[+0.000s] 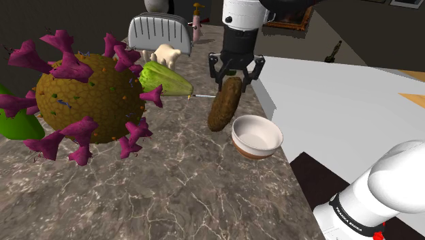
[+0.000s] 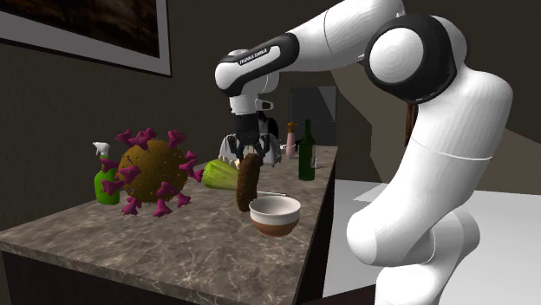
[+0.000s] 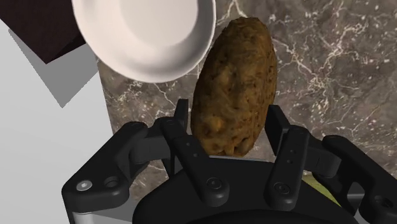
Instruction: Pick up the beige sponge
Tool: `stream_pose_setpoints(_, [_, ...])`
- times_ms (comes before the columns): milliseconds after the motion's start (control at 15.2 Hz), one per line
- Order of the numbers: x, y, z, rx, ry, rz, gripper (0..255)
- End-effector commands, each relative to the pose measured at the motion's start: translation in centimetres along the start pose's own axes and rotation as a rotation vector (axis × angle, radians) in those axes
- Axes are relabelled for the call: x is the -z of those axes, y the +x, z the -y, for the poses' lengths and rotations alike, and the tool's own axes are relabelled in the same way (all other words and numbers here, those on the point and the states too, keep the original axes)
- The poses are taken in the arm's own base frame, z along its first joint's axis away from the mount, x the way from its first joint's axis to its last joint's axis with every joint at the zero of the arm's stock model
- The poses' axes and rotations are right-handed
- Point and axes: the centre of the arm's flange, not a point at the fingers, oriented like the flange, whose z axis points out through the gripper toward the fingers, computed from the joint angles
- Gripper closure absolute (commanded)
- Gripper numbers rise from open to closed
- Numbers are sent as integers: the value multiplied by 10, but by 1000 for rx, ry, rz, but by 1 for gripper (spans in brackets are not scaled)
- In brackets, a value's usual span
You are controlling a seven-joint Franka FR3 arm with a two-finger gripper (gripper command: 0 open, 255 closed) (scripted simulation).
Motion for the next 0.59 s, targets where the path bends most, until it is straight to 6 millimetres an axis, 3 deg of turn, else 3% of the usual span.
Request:
stream_pose_setpoints(0, [11, 0, -1, 0, 1, -1, 255])
stream_pose_setpoints(396, [43, 3, -3, 0, 1, -1, 255])
stream_pose_setpoints(528, [44, 3, -3, 0, 1, -1, 255])
